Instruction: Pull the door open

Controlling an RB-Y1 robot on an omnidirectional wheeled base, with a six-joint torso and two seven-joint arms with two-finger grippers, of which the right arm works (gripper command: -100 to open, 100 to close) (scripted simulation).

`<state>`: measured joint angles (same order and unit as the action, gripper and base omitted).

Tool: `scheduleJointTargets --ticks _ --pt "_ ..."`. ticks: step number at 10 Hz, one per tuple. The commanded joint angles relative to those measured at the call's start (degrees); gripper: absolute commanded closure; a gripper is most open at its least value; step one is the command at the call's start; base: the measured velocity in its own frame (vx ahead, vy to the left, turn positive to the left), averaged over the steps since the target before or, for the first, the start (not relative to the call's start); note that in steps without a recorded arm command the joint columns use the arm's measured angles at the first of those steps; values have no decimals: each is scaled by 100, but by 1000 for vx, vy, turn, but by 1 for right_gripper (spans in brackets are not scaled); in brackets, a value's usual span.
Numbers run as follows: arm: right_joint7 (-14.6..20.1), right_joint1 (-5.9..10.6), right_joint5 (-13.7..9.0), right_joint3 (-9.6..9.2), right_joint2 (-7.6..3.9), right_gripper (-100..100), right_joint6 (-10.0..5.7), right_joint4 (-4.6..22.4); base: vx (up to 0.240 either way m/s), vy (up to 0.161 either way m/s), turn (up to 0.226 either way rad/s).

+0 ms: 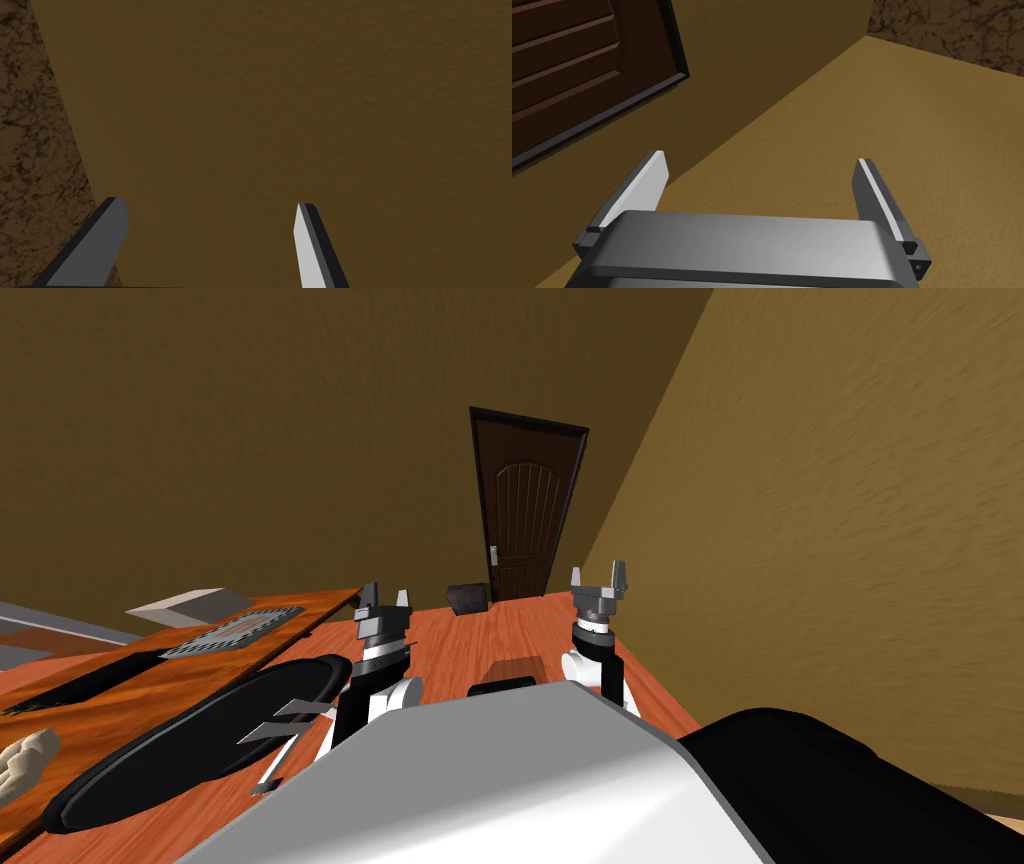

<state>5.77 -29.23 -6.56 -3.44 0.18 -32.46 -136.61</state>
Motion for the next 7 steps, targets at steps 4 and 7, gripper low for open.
scheduleJointTargets --ticks 4,7 --pt "-409 215 301 -62 -202 -100 78 455 76 42 -52" --pt "-716 376 527 -109 -313 -100 137 796 91 51 -49"
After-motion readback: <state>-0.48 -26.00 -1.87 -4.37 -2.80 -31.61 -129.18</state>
